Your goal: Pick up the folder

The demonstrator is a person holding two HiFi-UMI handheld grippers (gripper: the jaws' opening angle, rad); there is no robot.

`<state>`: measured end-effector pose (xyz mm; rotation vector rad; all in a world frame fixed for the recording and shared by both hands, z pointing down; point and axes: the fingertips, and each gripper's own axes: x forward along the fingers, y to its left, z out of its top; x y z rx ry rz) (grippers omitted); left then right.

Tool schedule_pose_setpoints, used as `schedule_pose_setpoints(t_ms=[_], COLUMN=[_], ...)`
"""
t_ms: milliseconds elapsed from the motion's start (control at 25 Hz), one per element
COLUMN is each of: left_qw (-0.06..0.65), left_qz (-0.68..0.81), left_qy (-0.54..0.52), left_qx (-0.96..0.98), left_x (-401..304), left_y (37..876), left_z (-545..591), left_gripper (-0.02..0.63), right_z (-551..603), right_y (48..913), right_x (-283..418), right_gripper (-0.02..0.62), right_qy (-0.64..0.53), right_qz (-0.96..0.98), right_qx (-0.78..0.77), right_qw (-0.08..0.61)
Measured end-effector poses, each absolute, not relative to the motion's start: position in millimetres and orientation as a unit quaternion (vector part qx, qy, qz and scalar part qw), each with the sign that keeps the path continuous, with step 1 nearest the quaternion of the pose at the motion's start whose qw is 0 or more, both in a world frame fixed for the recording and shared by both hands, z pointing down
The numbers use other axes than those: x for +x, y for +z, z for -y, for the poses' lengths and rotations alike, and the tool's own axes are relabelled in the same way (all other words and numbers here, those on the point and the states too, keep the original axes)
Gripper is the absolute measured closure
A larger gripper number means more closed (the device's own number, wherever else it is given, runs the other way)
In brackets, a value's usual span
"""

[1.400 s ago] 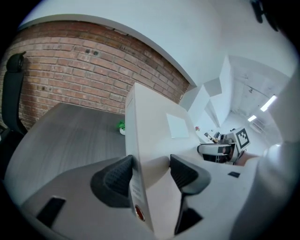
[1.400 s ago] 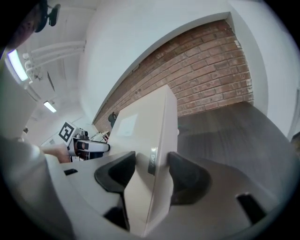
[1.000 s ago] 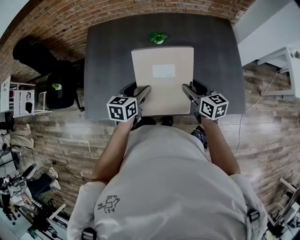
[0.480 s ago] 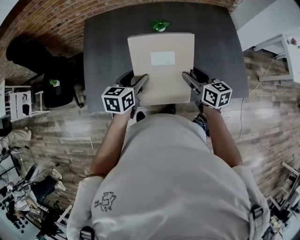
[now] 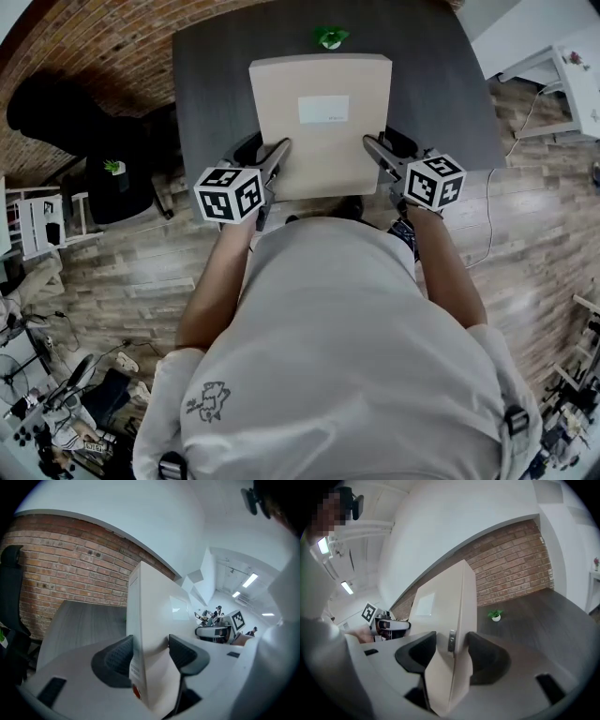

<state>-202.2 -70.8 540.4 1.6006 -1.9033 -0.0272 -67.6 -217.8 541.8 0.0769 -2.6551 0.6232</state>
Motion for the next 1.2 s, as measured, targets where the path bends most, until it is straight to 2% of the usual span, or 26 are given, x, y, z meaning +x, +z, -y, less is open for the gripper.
schedule_pose_setpoints(t_ms=[440, 1200], left_qw=[0.319, 0.319], left_qz=[0.700, 0.717], left_qy=[-0.006, -0.021], left_qx=[0.639, 0.619], left_x=[-219, -142], left_y=[542, 534], left_z=[20, 21], left_gripper=[0.359, 0.359], right_z=[154, 163], right_y=[539, 528], right_x=[-72, -3], right_gripper=[0.376, 0.377], right_qy=[0.223, 0.216], right_qz=[0.950, 0.953], right_qx=[0.063, 0.043], right_qw=[0.207, 0.206])
